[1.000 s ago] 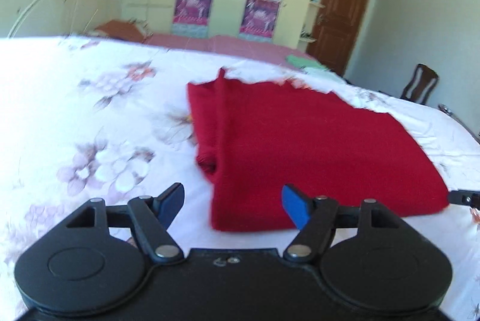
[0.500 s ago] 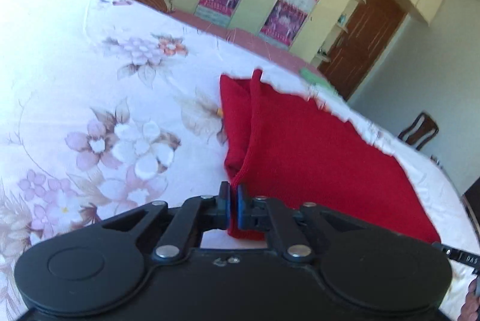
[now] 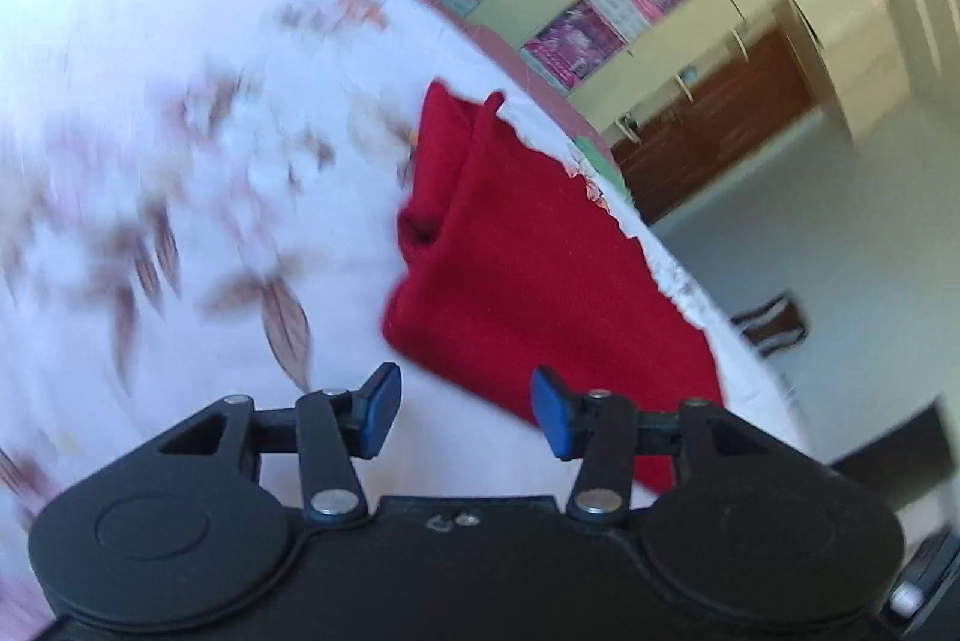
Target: Fold small clothes
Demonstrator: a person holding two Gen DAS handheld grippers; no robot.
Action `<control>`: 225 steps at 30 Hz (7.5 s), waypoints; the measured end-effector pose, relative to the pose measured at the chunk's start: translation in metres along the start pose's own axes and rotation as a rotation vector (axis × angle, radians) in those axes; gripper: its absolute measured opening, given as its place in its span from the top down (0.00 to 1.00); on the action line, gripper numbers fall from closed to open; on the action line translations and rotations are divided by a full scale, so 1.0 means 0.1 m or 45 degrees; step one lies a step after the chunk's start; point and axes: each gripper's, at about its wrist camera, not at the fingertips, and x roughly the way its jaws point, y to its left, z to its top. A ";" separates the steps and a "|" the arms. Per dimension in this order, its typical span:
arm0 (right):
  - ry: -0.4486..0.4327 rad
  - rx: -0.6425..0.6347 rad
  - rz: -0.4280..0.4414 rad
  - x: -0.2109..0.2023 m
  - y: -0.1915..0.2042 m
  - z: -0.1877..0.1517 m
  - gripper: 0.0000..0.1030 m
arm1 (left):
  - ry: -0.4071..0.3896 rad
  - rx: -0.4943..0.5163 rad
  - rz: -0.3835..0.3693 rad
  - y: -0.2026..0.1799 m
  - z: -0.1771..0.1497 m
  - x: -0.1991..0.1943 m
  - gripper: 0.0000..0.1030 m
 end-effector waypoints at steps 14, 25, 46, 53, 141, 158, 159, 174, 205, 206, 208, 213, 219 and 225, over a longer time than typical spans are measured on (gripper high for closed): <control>0.099 0.128 0.286 0.85 0.52 0.31 1.00 | -0.351 -0.344 -0.157 0.10 0.05 0.62 0.65; 0.162 -0.003 0.289 1.53 1.00 0.30 1.00 | -0.384 -0.429 -0.314 0.22 0.20 0.58 0.91; 0.087 0.283 0.333 1.33 0.42 0.47 1.00 | -0.167 0.404 -0.143 -1.69 0.26 0.64 0.93; -0.009 0.599 0.303 0.86 -0.62 0.60 1.00 | 0.216 0.845 -0.022 -2.70 -0.71 1.48 0.82; 0.287 0.519 0.565 0.61 -0.59 0.17 0.65 | 0.196 0.711 0.168 -1.33 -0.45 1.34 0.38; 0.346 0.292 0.415 0.61 -0.60 0.23 0.96 | 0.239 0.785 0.241 -1.54 -0.69 1.12 0.46; 0.340 0.304 0.407 0.58 -0.61 0.25 0.96 | 0.200 0.778 0.223 -1.54 -0.66 1.00 0.46; 0.114 -0.132 0.280 0.58 -0.30 0.69 0.91 | 0.031 0.877 0.158 -1.95 -0.18 1.13 0.41; 0.079 0.201 0.128 1.39 -0.90 0.91 0.91 | 0.123 0.745 0.103 -1.78 0.68 3.01 0.39; 0.096 0.196 0.121 1.44 -0.90 0.89 0.91 | 0.112 0.798 0.104 -1.81 0.66 3.05 0.37; 0.105 0.207 0.124 1.47 -0.93 0.88 0.91 | 0.131 0.904 0.146 -1.92 0.64 3.09 0.36; 0.077 0.233 0.094 1.31 -0.98 1.00 0.77 | 0.082 0.864 0.028 -1.94 0.66 2.57 0.47; 0.065 0.162 0.180 1.24 -0.84 1.13 0.81 | 0.228 0.917 0.142 -1.86 0.26 2.61 0.40; 0.115 0.147 0.131 1.21 -0.72 1.09 0.88 | 0.158 0.985 0.092 -1.94 0.08 2.08 0.42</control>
